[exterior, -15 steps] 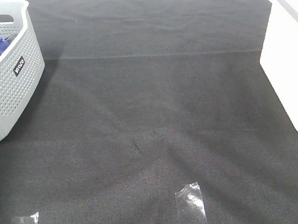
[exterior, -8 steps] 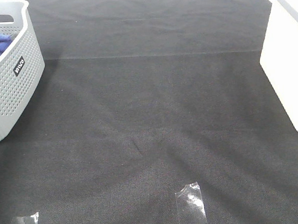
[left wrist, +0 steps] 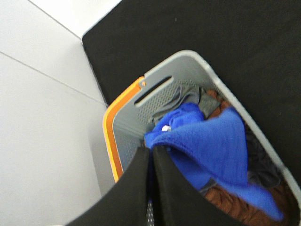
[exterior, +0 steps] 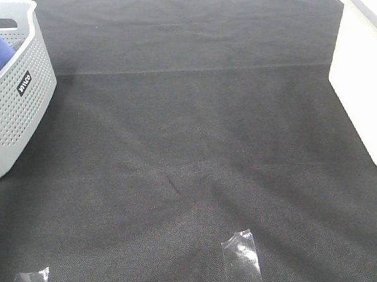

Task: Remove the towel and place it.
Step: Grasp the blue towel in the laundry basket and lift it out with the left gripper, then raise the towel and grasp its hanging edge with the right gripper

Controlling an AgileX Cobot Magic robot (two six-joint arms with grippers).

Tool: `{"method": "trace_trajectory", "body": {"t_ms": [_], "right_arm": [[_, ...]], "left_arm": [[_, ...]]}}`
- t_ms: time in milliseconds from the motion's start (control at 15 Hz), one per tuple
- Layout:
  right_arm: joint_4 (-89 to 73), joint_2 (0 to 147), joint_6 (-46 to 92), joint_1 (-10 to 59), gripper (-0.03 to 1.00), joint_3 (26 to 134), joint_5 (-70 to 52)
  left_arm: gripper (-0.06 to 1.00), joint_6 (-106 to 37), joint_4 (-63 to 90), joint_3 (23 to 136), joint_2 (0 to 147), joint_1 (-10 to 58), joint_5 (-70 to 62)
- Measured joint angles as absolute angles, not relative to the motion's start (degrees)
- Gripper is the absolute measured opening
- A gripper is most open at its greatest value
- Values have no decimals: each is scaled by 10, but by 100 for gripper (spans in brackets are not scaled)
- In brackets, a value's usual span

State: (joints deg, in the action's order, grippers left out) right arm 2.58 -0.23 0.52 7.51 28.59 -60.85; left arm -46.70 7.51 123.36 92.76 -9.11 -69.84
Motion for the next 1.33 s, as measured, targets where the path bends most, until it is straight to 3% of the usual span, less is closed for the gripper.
{"method": "trace_trajectory", "body": {"t_ms": [800, 1067, 1267, 1333], "right_arm": [[-10, 29, 47, 75, 69, 294, -593], [-241, 180, 253, 75, 69, 305, -493], [-444, 316, 504, 75, 69, 305, -475], [-541, 382, 646, 75, 69, 305, -471]], "left_arm": [[0, -469, 369, 1234, 837, -91, -657], [0, -599, 418, 1234, 837, -21, -685], [0, -649, 418, 1234, 844, 50, -673], [0, -669, 415, 1234, 855, 78, -673]]}}
